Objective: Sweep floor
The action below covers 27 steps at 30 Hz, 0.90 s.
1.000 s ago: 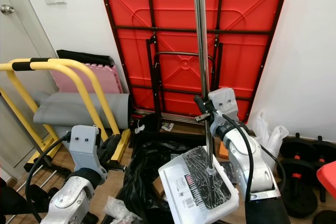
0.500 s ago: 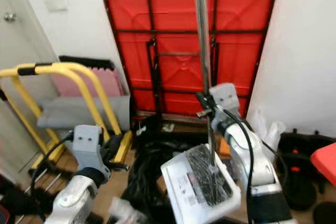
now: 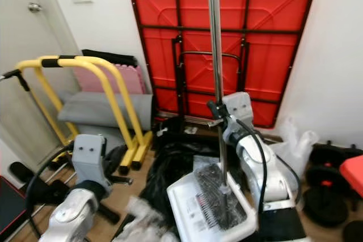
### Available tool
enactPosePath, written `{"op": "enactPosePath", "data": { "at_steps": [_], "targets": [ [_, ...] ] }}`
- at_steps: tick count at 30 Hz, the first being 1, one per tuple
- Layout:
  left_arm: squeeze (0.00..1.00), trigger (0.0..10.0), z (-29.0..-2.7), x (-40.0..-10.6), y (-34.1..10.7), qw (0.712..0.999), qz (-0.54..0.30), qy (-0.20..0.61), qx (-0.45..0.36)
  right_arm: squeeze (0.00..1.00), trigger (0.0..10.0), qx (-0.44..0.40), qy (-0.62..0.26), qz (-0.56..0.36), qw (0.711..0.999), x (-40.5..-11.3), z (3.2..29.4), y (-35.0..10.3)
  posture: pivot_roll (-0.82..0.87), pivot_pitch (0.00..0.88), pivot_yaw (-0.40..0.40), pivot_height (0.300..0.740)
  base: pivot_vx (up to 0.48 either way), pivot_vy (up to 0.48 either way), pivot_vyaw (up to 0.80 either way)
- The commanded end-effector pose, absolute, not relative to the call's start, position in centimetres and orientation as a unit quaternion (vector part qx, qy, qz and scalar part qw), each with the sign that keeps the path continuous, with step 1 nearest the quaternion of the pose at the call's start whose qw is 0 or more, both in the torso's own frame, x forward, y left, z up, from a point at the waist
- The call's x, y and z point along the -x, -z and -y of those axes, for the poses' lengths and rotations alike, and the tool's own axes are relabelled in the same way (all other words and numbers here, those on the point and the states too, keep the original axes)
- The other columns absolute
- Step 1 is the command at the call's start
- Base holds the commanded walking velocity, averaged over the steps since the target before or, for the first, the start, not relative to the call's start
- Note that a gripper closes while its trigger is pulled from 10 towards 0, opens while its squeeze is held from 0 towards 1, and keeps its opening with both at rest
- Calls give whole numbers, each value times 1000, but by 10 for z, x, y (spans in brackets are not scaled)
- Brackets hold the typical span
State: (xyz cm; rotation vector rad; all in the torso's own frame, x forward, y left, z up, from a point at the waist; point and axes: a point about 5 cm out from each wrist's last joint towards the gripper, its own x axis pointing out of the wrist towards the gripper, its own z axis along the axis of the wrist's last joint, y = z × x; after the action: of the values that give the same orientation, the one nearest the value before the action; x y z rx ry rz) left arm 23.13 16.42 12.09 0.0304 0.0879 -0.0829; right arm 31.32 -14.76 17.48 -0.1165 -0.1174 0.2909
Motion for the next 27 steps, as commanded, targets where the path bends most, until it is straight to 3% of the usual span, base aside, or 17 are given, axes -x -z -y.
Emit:
{"op": "enactPosePath", "data": {
  "at_steps": [1,7,11,19,24,27],
  "targets": [
    [0,10000,-168,-232,-122,998,-43,28,-25,0,10000,61,-139,88,984,-315,148,-188,-26,0,4,740,0,0,0],
    [0,10000,-167,-232,-121,998,-44,31,-26,0,10000,63,-135,81,985,-316,148,-186,-25,0,3,740,0,0,0],
    [0,10000,-167,-232,-121,998,-44,32,-26,0,10000,65,-134,77,986,-317,149,-185,-25,0,3,740,0,0,-800],
    [0,10000,-166,-232,-121,998,-45,32,-24,0,10000,67,-131,74,986,-317,150,-184,-26,0,6,740,0,0,-300],
    [0,10000,-166,-232,-121,998,-46,32,-24,0,10000,68,-131,71,987,-317,150,-183,-25,0,4,740,-242,0,0],
    [0,10000,-166,-232,-121,998,-46,31,-25,0,10000,67,-131,69,987,-317,149,-182,-25,0,4,740,-255,0,-800]
  ]
}}
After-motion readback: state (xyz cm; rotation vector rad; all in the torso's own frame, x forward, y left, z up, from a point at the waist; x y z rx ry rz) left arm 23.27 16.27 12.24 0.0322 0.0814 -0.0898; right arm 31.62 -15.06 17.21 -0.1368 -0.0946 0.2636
